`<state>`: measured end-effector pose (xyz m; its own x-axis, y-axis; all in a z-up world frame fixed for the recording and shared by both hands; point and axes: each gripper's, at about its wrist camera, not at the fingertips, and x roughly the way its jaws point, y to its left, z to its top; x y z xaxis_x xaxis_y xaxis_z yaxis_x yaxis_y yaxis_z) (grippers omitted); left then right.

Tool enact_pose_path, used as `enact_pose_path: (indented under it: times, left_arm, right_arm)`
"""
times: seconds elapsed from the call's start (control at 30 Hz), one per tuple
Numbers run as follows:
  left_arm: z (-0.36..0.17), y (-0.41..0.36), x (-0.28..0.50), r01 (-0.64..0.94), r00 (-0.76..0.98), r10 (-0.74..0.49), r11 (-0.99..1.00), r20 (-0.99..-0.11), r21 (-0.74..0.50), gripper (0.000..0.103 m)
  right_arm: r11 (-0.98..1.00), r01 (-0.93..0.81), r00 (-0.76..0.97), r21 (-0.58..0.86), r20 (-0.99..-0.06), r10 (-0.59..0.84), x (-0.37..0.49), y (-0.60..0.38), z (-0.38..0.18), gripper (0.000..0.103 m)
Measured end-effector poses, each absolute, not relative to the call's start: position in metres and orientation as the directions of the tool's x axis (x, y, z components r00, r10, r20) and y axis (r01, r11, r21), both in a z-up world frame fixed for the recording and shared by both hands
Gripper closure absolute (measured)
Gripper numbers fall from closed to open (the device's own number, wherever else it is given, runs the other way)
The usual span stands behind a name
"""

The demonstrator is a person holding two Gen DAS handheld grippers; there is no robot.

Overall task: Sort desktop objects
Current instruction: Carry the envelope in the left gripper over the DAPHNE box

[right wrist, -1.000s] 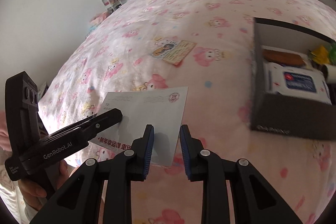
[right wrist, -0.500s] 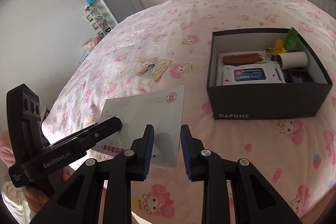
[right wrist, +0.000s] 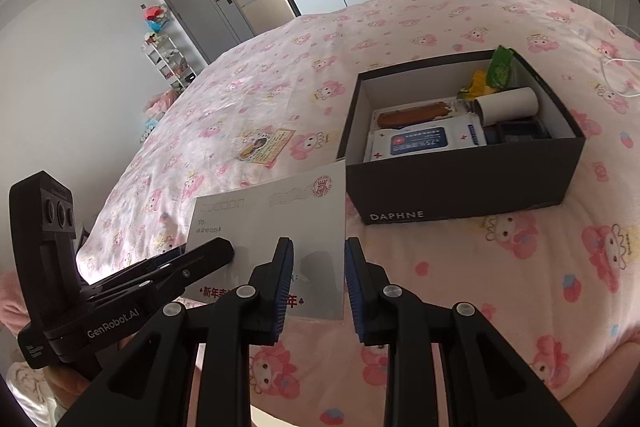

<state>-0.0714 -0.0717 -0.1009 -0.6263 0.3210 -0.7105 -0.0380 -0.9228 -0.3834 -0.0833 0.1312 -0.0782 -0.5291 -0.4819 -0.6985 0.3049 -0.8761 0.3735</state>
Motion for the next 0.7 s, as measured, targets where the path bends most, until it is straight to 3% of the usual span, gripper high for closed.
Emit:
enact_pose_path:
  times: [0.37, 0.7]
  left_arm:
    - [-0.093, -0.026, -0.113, -0.121, -0.617, 0.397, -0.901, -0.68, -0.416, 0.058]
    - [-0.095, 0.011, -0.2, -0.155, -0.615, 0.381, -0.917, -0.69, -0.368, 0.058]
  right_arm:
    - [-0.908, 0.251, -0.608, 0.335, -0.676, -0.417, -0.104, 0.177, -0.064, 0.079]
    - [-0.925, 0.218, -0.606, 0.311, -0.7, -0.378, -0.185, 0.201, -0.072, 0.079]
